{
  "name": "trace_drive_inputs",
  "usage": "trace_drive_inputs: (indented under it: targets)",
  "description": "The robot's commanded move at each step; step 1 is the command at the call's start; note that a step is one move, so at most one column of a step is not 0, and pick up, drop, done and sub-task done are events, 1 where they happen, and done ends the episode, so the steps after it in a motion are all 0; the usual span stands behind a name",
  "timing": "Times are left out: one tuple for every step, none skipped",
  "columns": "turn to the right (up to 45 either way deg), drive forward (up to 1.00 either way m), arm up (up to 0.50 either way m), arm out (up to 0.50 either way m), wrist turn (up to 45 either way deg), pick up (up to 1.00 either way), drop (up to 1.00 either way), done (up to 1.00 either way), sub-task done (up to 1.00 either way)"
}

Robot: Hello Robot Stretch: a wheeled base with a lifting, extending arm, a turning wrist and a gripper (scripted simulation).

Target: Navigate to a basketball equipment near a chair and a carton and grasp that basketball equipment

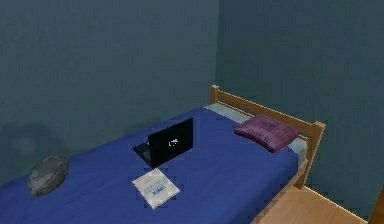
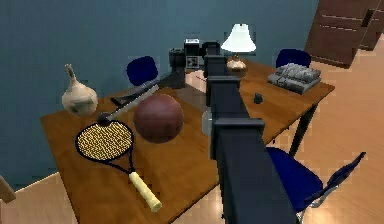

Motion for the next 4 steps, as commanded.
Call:
trace_drive_inputs:
  targets:
    - [0.0,0.0,0.0,0.0,45.0,0.0,0.0,0.0,0.0]
    - [0.0,0.0,0.0,0.0,12.0,0.0,0.0,0.0,0.0]
    - [0.0,0.0,-0.2,0.0,0.0,0.0,0.0,0.0,0.0]
    - [0.0,0.0,0.0,0.0,0.0,1.0,0.0,0.0,0.0]
